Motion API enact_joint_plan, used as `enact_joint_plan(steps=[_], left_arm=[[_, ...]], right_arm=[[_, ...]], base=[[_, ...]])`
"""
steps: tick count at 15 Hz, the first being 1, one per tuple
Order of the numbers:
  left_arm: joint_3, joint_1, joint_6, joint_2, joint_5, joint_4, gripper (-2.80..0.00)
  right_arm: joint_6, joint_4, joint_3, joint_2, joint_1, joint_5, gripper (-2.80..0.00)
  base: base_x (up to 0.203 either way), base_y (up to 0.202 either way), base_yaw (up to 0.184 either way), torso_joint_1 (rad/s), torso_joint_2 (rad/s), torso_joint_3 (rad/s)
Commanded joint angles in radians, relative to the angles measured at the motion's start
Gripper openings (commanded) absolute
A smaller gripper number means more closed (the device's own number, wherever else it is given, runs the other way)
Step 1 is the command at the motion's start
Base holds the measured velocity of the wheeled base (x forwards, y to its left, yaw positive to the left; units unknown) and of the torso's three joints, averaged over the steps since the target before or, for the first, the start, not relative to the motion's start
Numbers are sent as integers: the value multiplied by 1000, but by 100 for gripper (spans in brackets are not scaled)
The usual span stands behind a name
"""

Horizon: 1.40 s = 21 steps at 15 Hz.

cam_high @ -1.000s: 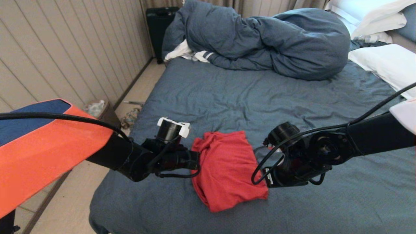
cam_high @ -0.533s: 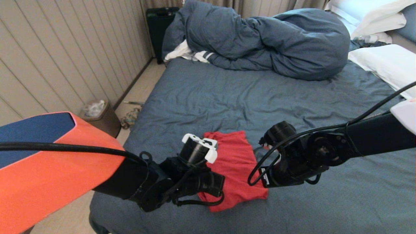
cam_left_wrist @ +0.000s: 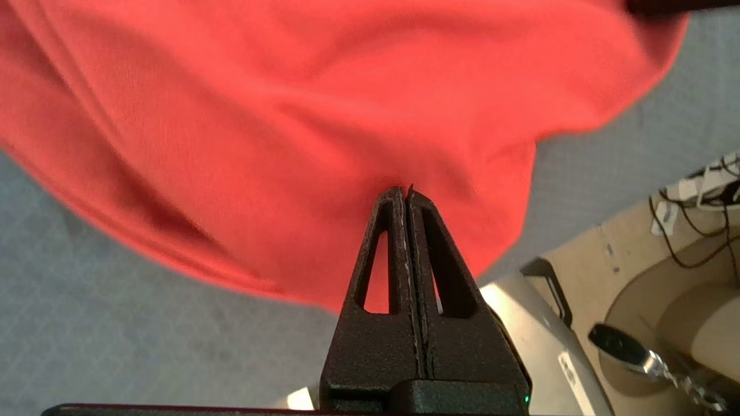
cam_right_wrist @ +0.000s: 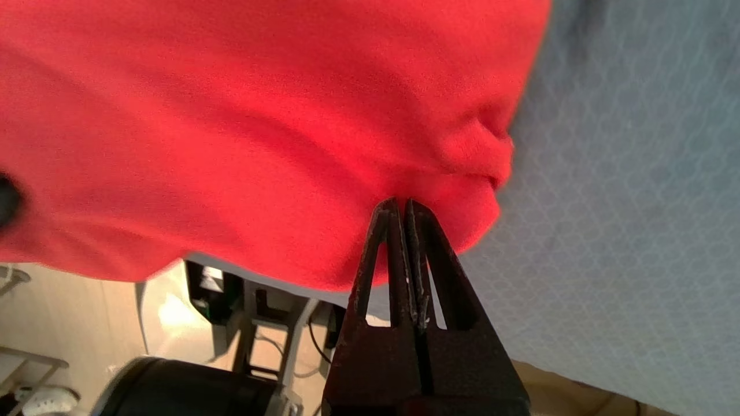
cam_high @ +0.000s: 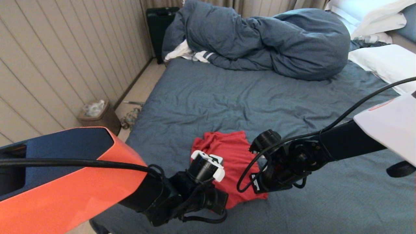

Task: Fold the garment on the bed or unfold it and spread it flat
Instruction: Fold the red T-shirt

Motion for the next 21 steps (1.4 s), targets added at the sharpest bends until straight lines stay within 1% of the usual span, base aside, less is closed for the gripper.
enact_joint_plan(steps=[1, 4, 8, 11, 16, 18, 19, 21], left_arm=[[2, 7, -1, 25, 1, -10, -280], [27, 33, 2, 27, 1, -14, -280], [75, 70, 22, 22, 1, -40, -280], [93, 85, 22, 0, 1, -41, -280], [99, 85, 20, -174, 0, -39, -280], [65, 102, 22, -207, 1, -39, -280], [22, 120, 23, -197, 0, -35, -280], [-92, 159, 22, -110, -2, -20, -280]], right_arm=[[1, 3, 7, 19, 1, -1, -280], [-1, 2, 30, 9, -12, -8, -280], [-2, 1, 66, 5, -42, -10, -280], [-6, 1, 83, -27, -58, -7, -280], [-4, 1, 116, -141, -45, -1, -280], [-2, 1, 119, -189, -44, 1, -280], [-2, 1, 104, -200, -43, 1, -280], [1, -7, 45, -195, -45, 1, -280]], base=[[0, 0, 0, 0, 0, 0], [0, 0, 0, 0, 0, 0], [0, 0, 0, 0, 0, 0], [0, 0, 0, 0, 0, 0], [0, 0, 0, 0, 0, 0], [0, 0, 0, 0, 0, 0], [0, 0, 0, 0, 0, 0], [0, 0, 0, 0, 0, 0]])
